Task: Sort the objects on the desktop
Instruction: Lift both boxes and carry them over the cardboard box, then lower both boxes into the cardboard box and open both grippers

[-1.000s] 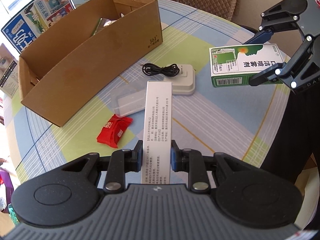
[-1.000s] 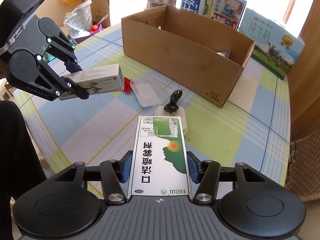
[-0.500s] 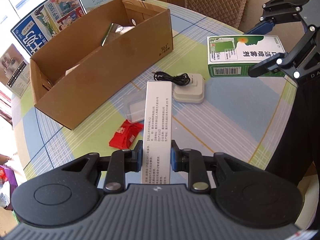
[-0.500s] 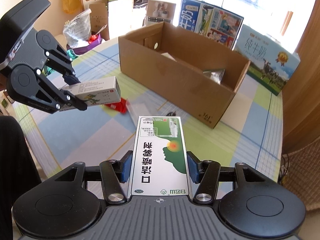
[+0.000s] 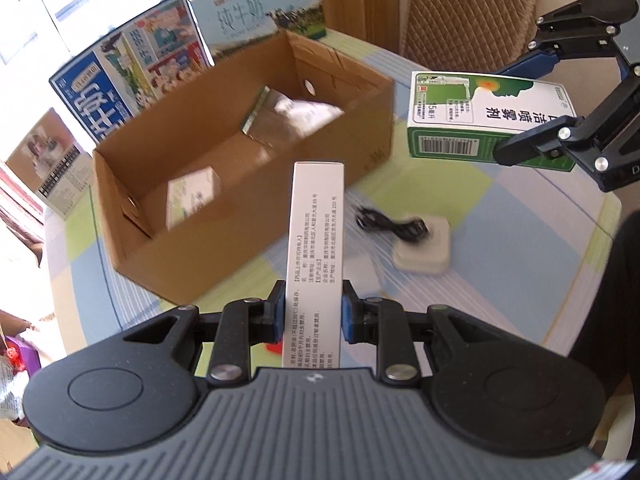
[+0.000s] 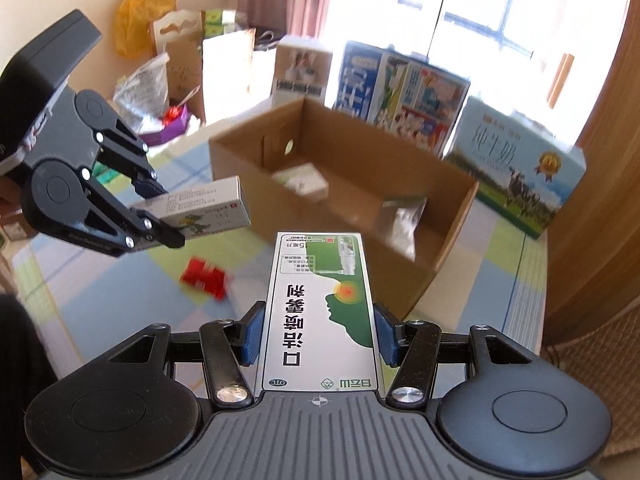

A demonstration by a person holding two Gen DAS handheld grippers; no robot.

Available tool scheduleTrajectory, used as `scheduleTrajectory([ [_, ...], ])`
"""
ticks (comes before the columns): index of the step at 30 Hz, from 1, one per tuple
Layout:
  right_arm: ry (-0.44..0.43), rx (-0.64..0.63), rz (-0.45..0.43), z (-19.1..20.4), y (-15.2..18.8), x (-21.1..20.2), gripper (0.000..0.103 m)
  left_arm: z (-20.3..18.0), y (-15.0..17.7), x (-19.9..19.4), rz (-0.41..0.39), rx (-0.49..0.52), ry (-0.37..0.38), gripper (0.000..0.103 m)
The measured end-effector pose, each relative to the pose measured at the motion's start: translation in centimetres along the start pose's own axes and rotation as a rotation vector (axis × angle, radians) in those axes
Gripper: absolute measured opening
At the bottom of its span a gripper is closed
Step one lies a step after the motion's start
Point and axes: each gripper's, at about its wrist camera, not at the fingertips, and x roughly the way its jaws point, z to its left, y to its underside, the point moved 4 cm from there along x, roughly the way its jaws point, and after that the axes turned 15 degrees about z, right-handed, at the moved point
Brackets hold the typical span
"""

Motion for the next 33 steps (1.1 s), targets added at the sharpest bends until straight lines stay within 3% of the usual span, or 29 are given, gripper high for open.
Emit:
scheduleTrajectory([
  [14, 0.013, 0.105, -0.067, -6.0, -10.7, 3.0, 0.052, 7.6, -8.6, 0.2, -0.077, -0.137, -0.018, 0.022],
  [26, -0.038, 0.238, -0.05, -9.0, -14.2, 9.3, 0.052, 12.0, -12.0, 4.6, -0.098, -0.246, -0.008, 0.022],
  [28, -0.054, 0.275, -0.054, -9.5, -14.4, 10.2, 0.053, 12.3, -12.1, 5.4, -0.104, -0.268, -0.005, 0.046],
  [31, -0.061, 0.313, -0.054, -10.2, -14.6, 11.1, 0.065, 12.5, -11.7, 5.9, -0.112, -0.279, 0.002, 0.048],
  [33, -0.054, 0.31, -0.061, -10.3, -14.4, 11.1, 0.066, 12.4, -11.2, 5.9, -0.116, -0.277, 0.0, 0.048],
])
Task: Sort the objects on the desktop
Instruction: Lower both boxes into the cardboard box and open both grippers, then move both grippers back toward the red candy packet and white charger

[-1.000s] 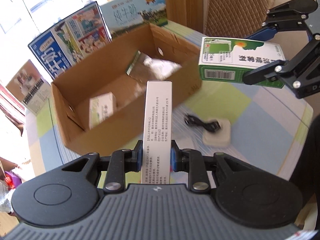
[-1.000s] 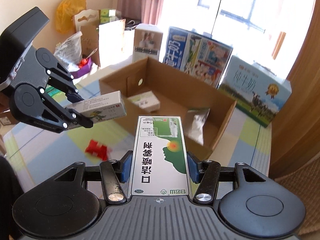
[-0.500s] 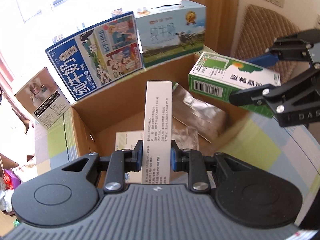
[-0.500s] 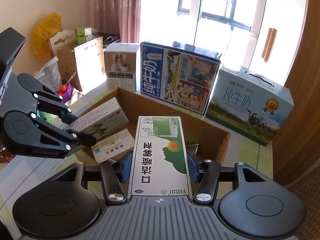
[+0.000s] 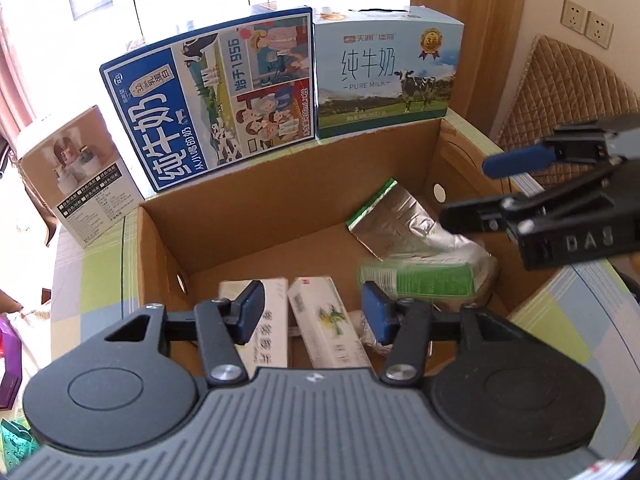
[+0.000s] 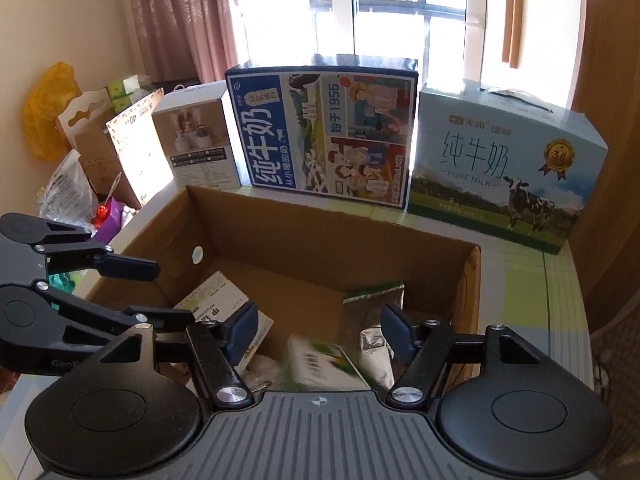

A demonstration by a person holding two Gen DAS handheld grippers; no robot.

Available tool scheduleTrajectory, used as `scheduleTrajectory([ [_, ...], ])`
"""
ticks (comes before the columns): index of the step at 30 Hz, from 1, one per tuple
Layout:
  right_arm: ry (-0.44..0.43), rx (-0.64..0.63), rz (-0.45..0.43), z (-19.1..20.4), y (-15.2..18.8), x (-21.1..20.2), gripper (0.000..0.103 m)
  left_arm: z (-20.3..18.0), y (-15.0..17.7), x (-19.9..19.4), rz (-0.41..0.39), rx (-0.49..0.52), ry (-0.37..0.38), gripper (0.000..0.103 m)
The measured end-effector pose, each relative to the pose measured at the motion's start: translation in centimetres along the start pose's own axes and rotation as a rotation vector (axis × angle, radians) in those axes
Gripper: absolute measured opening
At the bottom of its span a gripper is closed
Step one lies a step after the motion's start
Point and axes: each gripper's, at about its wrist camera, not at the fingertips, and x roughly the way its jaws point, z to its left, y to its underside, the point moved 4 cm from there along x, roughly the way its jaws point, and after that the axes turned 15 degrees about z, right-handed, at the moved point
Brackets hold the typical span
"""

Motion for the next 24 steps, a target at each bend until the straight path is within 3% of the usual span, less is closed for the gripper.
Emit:
scheduleTrajectory([
  [8, 0.025, -0.004, -0.026, 0.0, 1.8, -1.5, 0.08, 0.3, 2.1, -1.5, -0.014, -0.007, -0.003, 0.05],
  [16, 0.051, -0.019, -0.059, 0.9, 4.4, -5.0, 0.085, -0.4, 4.5, -4.8, -0.054, -0.043, -0.002, 0.065],
  [24, 0.031, -0.04, -0.024, 2.9, 8.3, -8.0, 0.094, -2.4, 8.4, -7.0, -0.047, -0.06, 0.017, 0.084],
])
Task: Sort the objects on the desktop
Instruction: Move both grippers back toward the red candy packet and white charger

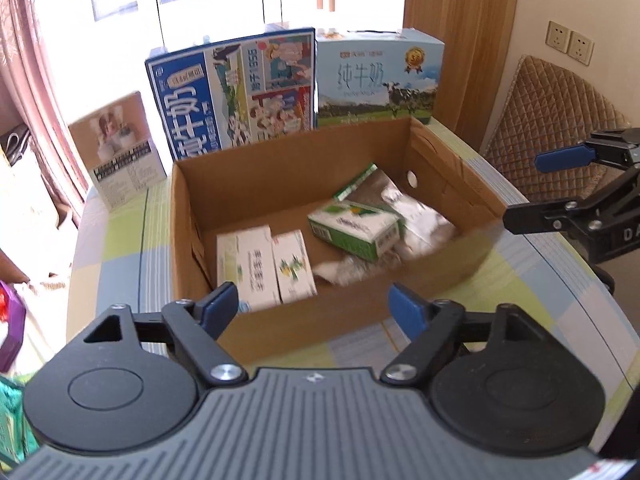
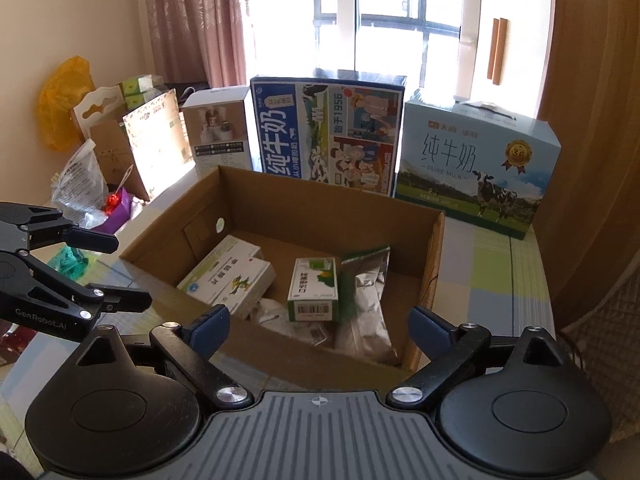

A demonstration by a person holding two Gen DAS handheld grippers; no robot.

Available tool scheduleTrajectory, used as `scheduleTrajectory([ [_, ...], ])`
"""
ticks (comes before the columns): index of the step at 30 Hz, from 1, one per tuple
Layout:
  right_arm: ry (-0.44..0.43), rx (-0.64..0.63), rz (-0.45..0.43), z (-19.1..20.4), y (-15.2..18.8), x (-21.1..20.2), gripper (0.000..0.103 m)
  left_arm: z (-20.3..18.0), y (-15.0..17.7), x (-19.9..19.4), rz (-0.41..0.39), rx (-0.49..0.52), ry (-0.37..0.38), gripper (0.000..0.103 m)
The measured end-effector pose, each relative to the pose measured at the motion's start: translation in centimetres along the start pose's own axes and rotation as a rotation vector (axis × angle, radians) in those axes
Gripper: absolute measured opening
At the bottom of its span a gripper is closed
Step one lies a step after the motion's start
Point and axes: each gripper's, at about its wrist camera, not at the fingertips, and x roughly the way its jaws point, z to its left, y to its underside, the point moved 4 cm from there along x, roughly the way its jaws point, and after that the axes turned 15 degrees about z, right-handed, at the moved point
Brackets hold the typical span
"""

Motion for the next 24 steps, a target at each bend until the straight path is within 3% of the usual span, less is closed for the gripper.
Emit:
scheduleTrajectory([
  [7, -0.001, -0.048, 0.032, 2.1, 3.6, -1.7, 0.101, -1.0, 4.1, -1.2, 0.022, -0.021, 0.004, 0.089],
  [16, -0.015, -0.026, 0.079, 2.3, 8.2, -2.2, 0.101, -1.1, 8.0, -2.9, 0.038, -0.005, -0.035, 0.099],
  [24, -0.009, -0.018, 0.147, 2.2, 12.3, -1.2, 0.101, -1.4, 11.1, -2.9, 0.067, 0.036, -0.057, 0.101],
])
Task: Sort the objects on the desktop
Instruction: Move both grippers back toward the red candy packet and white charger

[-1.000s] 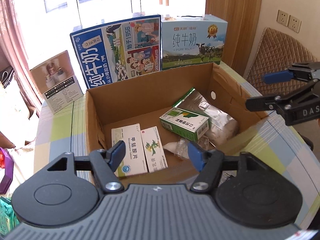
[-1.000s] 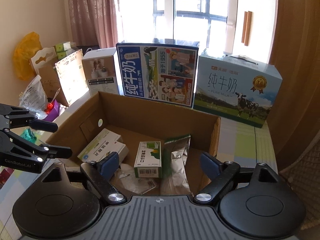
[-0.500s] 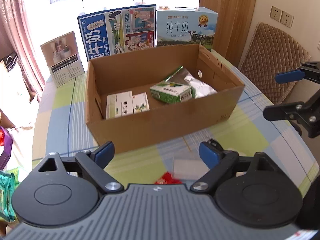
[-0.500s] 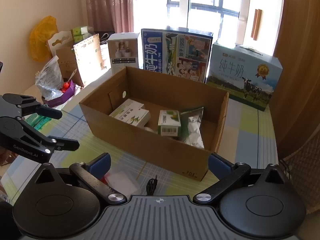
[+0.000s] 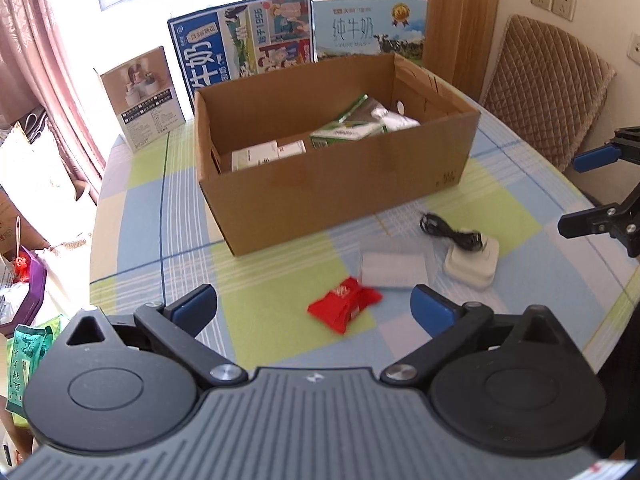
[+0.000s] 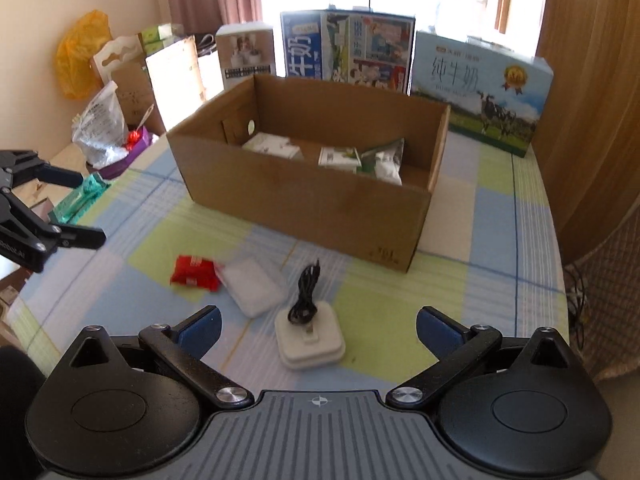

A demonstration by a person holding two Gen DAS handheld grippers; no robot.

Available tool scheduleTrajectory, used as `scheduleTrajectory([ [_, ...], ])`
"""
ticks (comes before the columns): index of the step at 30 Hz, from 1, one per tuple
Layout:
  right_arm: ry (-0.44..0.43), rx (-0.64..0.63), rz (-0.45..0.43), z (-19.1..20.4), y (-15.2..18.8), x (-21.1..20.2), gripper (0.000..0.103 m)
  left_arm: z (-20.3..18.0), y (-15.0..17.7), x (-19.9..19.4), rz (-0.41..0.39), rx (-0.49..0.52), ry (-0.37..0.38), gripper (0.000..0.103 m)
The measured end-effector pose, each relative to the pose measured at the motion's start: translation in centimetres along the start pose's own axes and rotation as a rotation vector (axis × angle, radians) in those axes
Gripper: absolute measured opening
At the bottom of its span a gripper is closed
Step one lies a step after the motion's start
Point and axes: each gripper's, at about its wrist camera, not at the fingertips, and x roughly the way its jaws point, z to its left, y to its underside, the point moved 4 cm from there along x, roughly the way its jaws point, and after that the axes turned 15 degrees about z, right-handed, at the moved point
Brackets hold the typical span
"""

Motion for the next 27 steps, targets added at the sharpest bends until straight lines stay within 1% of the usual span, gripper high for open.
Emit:
scheduleTrajectory([
  [4, -0.001, -0.016, 0.025, 0.4, 1.7, 0.8, 0.101, -0.7, 1.4, 0.8, 0.025, 0.051, 0.005, 0.101],
  [7, -0.004, -0.03, 0.034, 0.7, 2.6, 1.2, 0.101, -1.4, 2.3, 1.5, 0.045, 0.113, 0.003, 0.101],
  [12, -0.012, -0.045, 0.052, 0.8, 3.6, 2.2, 0.101, -2.0, 3.9, 3.4, 0.098, 0.204, -0.014, 0.101],
  [15, -0.016, -0.052, 0.064, 0.6, 3.9, 2.8, 0.101, -2.2, 4.4, 4.5, 0.122, 0.252, -0.011, 0.101],
  [22, -0.032, -0.092, 0.083, 0.3, 3.7, 4.5, 0.101, -2.5, 4.4, 6.4, 0.164, 0.343, -0.007, 0.101],
  [25, -0.069, -0.122, 0.095, 0.1, 3.3, 5.3, 0.101, -2.7, 4.0, 7.3, 0.178, 0.386, -0.003, 0.101],
  [27, -0.073, -0.146, 0.106, -0.1, 3.1, 5.9, 0.101, -2.7, 3.6, 7.8, 0.183, 0.407, 0.003, 0.101],
])
